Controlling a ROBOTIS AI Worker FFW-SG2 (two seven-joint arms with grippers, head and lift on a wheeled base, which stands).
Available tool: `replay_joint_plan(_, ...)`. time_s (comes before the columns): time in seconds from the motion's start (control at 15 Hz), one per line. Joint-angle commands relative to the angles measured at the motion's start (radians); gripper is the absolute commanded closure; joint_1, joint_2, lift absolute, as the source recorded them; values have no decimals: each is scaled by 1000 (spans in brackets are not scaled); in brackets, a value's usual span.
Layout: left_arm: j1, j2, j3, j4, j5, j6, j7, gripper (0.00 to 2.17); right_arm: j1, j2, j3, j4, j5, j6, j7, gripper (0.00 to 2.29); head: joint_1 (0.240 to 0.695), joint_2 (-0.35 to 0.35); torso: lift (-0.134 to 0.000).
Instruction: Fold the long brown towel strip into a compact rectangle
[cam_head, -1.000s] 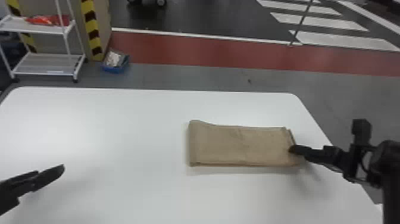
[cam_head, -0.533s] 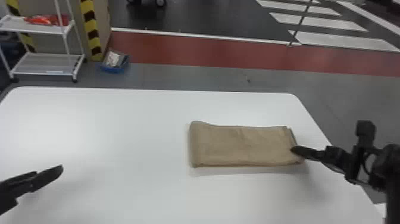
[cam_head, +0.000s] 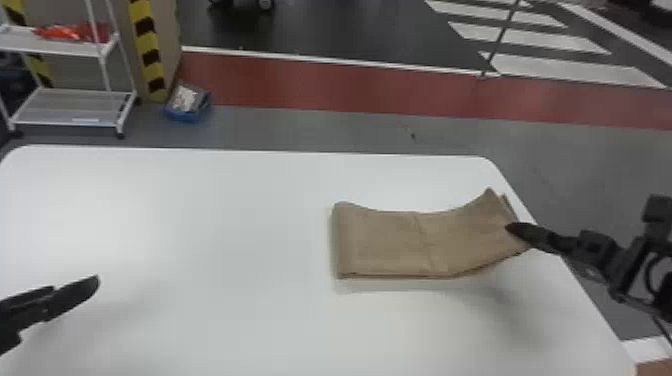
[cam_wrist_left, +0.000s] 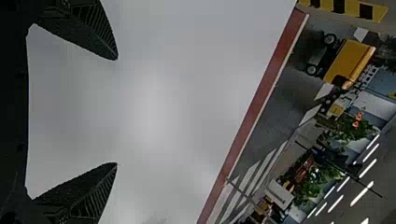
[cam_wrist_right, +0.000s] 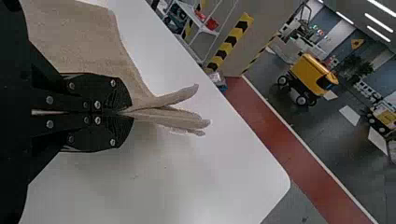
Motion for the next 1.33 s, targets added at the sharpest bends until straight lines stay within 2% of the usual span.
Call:
replay_joint_plan(0.0,-1,0,0,-3,-1,0,0,73,0,-10,-36,-53,-44,62,1,1649,695,-216,-120)
replay_joint_plan(0.27,-1,0,3,-10,-4,3,-3,73,-46,-13,-55,-94,-75,133,1,1646,695,-220,-120)
replay_joint_plan(0.4,1,2,4,-12,-5,6,-5,73,-59,-4,-39,-111,-79,160,1,1646,695,-215,-120)
replay_joint_plan(0.6,2,2,6,-16,-5,9,-6,73,-52,61,56,-154,-52,157,2,1646,695,-193,-120)
replay_joint_plan(0.73,4,2,6,-16,-5,6,-6,73,-49,104,91,-174,-44,151,2,1646,695,-143,-120)
replay_joint_plan(1.27,1,3,12,-9,-16,6,-6,73,-23,176,195,-272,-50,160,16,1646,695,-33,-120)
